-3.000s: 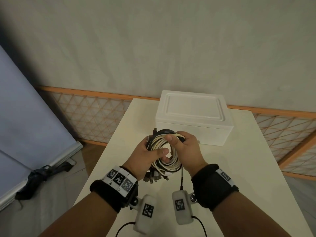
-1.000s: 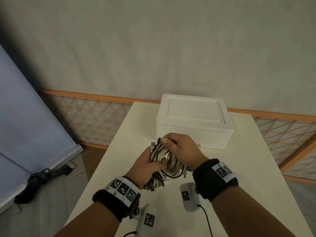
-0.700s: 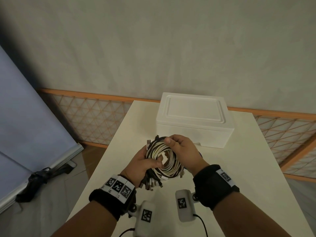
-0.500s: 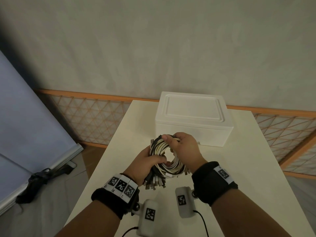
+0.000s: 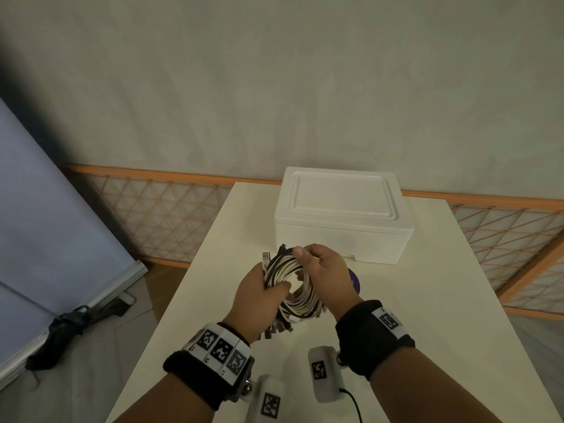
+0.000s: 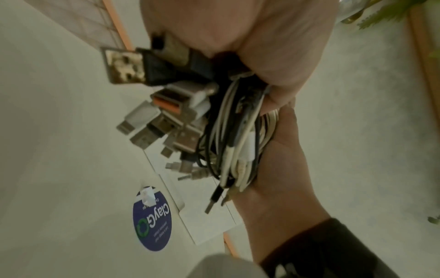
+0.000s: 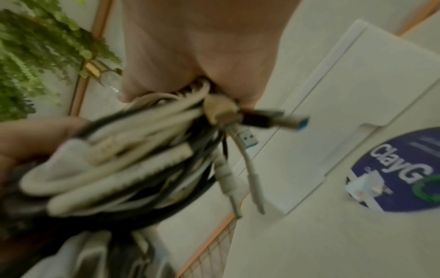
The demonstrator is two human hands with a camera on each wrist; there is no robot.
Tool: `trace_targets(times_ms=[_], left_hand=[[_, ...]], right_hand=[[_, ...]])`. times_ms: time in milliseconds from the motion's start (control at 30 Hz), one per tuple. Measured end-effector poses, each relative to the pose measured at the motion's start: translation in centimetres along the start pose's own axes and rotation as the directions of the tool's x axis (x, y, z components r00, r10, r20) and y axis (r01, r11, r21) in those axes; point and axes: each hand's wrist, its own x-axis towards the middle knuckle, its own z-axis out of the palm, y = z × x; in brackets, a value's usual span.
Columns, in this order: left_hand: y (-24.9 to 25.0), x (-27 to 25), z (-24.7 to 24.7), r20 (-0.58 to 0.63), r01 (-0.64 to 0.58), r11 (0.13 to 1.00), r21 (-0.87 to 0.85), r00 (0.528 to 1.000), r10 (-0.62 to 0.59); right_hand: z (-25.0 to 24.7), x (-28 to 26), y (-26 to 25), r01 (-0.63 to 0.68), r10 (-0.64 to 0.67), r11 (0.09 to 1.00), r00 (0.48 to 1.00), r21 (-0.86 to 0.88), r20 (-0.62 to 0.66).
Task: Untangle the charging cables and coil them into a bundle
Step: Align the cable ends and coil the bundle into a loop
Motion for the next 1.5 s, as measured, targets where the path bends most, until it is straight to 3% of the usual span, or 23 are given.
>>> trace_targets(times_ms=[200,367,500,600,700,767,833,967,1100,1233,1300,1400,1500], left_hand=[[0.2,-0.3,0.0,-0.029,0.1,0.959,-0.264,0.993,-0.112],[0.8,-0.1,-0.5,0.125,0.232,0.874,-0.427,0.972,-0.197],[0.2,-0.1,-0.6,0.152,0.261,0.829,-0.494,0.965,-0.213],[-0.4,-0.2,-0.9,0.117,0.258,0.842,-0.474,0.966,-0.23],[-1.4,0.4,-1.5,0.016,0.248,0.879,-0.407,0.964,-0.264],[-2.2,0.7,-2.1,-0.02,0.266,0.886,-0.378,0.955,-0.296],[-2.9,0.9,-2.9,-0.036,0.298,0.864,-0.406,0.94,-0.34],[-3.7,1.3,-4.5,-0.05,0.323,0.822,-0.469,0.919,-0.39],[-4.1,1.8,-5.2,-0.086,0.312,0.815,-0.489,0.912,-0.401],[-4.0,2.2,-4.9,-0.077,0.304,0.82,-0.484,0.919,-0.386],[-4.0,2.3,-4.7,-0.076,0.296,0.836,-0.462,0.926,-0.369],[-3.5,2.3,-4.7,-0.093,0.265,0.858,-0.441,0.937,-0.337],[-3.0,2.4,-4.6,-0.076,0.247,0.858,-0.45,0.947,-0.313]], right_hand=[[0.4,-0.6,0.9,-0.21,0.184,0.919,0.977,0.333,0.109],[1.2,-0.2,0.8,-0.141,0.158,0.965,0.986,0.22,-0.062],[1.4,0.3,0.9,-0.254,0.248,0.925,0.967,0.285,0.055],[1.8,1.2,2.2,-0.4,0.354,0.884,0.911,0.244,0.21],[1.7,3.5,4.9,-0.594,0.489,0.732,0.799,0.333,0.35],[0.8,5.4,6.1,-0.631,0.568,0.644,0.773,0.432,0.283],[-0.5,7.2,7.4,-0.61,0.652,0.587,0.746,0.532,0.135],[-3.5,10.1,9.5,-0.545,0.685,0.591,0.728,0.594,-0.013],[-4.9,11.3,9.4,-0.502,0.682,0.582,0.729,0.64,-0.048],[-5.5,11.0,10.3,-0.468,0.736,0.505,0.672,0.725,-0.08],[-5.2,9.5,10.6,-0.469,0.761,0.472,0.644,0.746,-0.076],[-4.5,5.2,11.2,-0.478,0.75,0.469,0.66,0.743,-0.049],[-4.6,0.6,12.6,-0.559,0.78,0.459,0.625,0.69,-0.013]])
